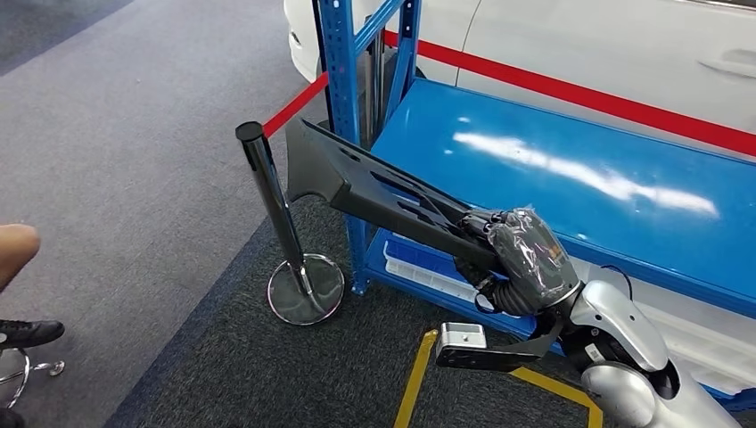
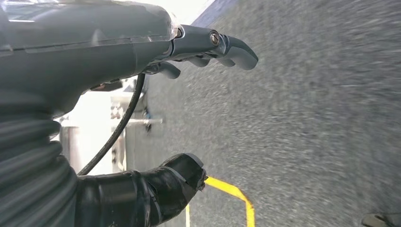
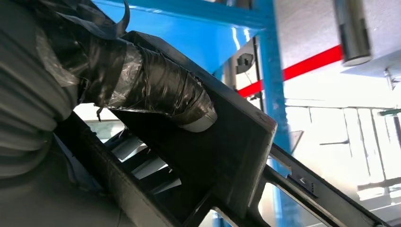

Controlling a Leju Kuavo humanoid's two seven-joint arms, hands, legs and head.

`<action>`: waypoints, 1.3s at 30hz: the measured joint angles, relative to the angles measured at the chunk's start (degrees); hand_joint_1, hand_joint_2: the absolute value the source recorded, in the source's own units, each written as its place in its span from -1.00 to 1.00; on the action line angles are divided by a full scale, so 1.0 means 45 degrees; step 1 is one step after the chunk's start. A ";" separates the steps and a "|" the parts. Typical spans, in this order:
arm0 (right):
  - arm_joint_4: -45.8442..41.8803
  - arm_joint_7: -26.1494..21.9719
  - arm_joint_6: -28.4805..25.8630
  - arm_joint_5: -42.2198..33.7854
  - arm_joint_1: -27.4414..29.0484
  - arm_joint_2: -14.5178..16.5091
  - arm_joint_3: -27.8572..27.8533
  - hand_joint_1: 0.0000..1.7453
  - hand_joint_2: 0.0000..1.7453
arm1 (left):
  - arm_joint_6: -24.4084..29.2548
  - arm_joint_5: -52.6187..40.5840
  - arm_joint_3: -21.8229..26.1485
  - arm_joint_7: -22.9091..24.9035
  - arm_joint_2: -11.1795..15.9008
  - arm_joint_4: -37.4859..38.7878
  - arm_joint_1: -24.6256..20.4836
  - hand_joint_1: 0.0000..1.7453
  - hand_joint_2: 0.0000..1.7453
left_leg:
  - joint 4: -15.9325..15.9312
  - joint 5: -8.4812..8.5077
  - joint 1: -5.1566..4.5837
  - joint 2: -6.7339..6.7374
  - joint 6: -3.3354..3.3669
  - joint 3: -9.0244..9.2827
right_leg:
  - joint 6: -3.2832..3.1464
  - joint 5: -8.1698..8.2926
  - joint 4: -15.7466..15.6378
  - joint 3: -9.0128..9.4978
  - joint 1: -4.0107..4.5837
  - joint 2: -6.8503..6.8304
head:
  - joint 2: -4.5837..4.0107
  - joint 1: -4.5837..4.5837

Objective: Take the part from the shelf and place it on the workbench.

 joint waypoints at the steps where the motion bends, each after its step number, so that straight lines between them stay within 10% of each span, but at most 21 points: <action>1: 0.0013 0.0004 -0.0001 0.0000 -0.0019 -0.0005 -0.0001 1.00 1.00 | 0.0009 -0.0004 -0.0001 -0.0010 0.0005 0.0001 -0.0013 -1.00 1.00 | -0.0471 -0.0202 -0.0062 0.0124 0.0089 0.0228 | 0.0129 0.0054 0.0099 -0.0098 -0.0002 -0.0141 | 0.0000 -0.0072; 5: 0.0163 0.0011 0.0004 0.0000 -0.0047 0.0029 0.0012 1.00 1.00 | 0.0019 -0.0011 -0.0005 -0.0021 0.0024 0.0002 0.0054 -1.00 1.00 | -0.0771 0.0030 -0.0220 -0.0263 0.0855 -0.0118 | 0.0525 -0.0085 0.0202 -0.0230 -0.0133 -0.0088 | 0.0000 -0.0093; 9: 0.0357 0.0064 0.0009 0.0004 -0.0054 0.0013 0.0015 1.00 1.00 | 0.0029 -0.0028 -0.0005 -0.0009 0.0039 0.0001 0.0047 -1.00 1.00 | -0.0820 0.0669 -0.0372 -0.0784 0.1304 -0.0766 | 0.0371 -0.2455 0.2735 -0.0778 -0.0013 0.1216 | -0.0001 -0.0044; 12: 0.0494 0.0083 0.0017 0.0013 -0.0080 0.0021 0.0015 1.00 1.00 | 0.0030 -0.0023 -0.0008 -0.0022 0.0029 0.0004 0.0048 -1.00 1.00 | -0.0800 0.1135 -0.0552 -0.1320 0.1345 -0.1327 | 0.0047 -0.2225 0.3221 -0.0211 0.0228 0.1400 | -0.0001 -0.0056; 16: 0.0599 0.0134 0.0036 0.0025 -0.0290 0.0045 0.0016 1.00 1.00 | 0.0043 -0.0001 -0.0007 -0.0032 -0.0012 0.0002 0.0026 -1.00 1.00 | -0.0843 0.1734 -0.0626 -0.1934 0.1238 -0.1788 | -0.0372 -0.1751 0.0234 0.1896 0.0416 0.2325 | 0.0000 -0.0064; 19: 0.0673 0.0164 0.0080 0.0051 -0.0454 0.0142 0.0066 1.00 1.00 | 0.0052 0.0017 -0.0006 -0.0035 -0.0020 0.0004 0.0080 -1.00 1.00 | -0.1092 0.2213 -0.0607 -0.2325 0.1024 -0.1915 | -0.0379 -0.1570 -0.0299 0.1977 0.0420 0.2088 | 0.0002 -0.0053; 21: 0.0726 0.0187 0.0132 0.0067 -0.0541 0.0243 0.0108 1.00 1.00 | 0.0062 0.0023 -0.0008 -0.0033 -0.0021 0.0004 0.0098 -1.00 1.00 | -0.0718 0.1668 -0.0655 -0.1900 0.0901 -0.2162 | -0.0493 -0.1265 -0.0452 0.1788 0.0346 0.1689 | 0.0004 -0.0101; 24: 0.0776 0.0203 0.0203 0.0068 -0.0586 0.0300 0.0123 1.00 1.00 | 0.0074 0.0029 -0.0008 -0.0035 -0.0034 0.0004 0.0065 -1.00 1.00 | 0.1576 -0.0287 -0.0566 -0.0943 0.0717 -0.2726 | -0.0610 -0.0814 -0.0472 0.1300 0.0370 0.1105 | 0.0002 -0.0193; 27: 0.0817 0.0208 0.0211 0.0068 -0.0590 0.0341 0.0134 1.00 1.00 | 0.0079 0.0029 -0.0008 -0.0037 -0.0034 0.0004 0.0046 -1.00 1.00 | 0.2846 -0.0124 -0.0432 -0.0765 0.0562 -0.2453 | -0.0539 -0.0482 -0.0302 0.0686 0.0385 0.0538 | 0.0002 -0.0198; 31: 0.0824 0.0215 0.0204 0.0068 -0.0646 0.0352 0.0136 1.00 1.00 | 0.0081 0.0029 -0.0005 -0.0040 -0.0026 0.0004 0.0008 -1.00 1.00 | -0.0169 -0.0074 -0.0514 -0.0020 0.0688 0.0246 | -0.0333 -0.0151 -0.0028 0.0113 0.0409 -0.0093 | 0.0004 -0.0191; 34: 0.0856 0.0227 0.0209 0.0068 -0.0675 0.0363 0.0143 1.00 1.00 | 0.0085 0.0029 -0.0009 -0.0044 -0.0021 0.0004 0.0023 -1.00 1.00 | -0.1147 -0.0176 -0.0650 -0.0096 0.1061 0.0601 | -0.0121 0.0112 -0.0028 0.0010 0.0358 -0.0471 | 0.0003 -0.0177; 36: 0.0886 0.0227 0.0222 0.0068 -0.0674 0.0396 0.0163 1.00 1.00 | 0.0084 0.0032 -0.0007 -0.0039 -0.0033 0.0004 0.0045 -1.00 1.00 | -0.1284 0.0180 -0.0631 -0.0307 0.1339 0.0376 | 0.0016 -0.0339 0.0288 -0.0140 0.0284 0.0041 | 0.0001 -0.0166; 39: 0.0959 0.0247 0.0248 0.0093 -0.0681 0.0420 0.0186 1.00 1.00 | 0.0087 0.0047 -0.0001 -0.0039 -0.0044 0.0004 0.0035 -1.00 1.00 | -0.1278 0.0711 -0.0623 -0.0649 0.1553 -0.0206 | 0.0083 -0.2126 0.2255 -0.0635 0.0235 0.1178 | 0.0002 -0.0158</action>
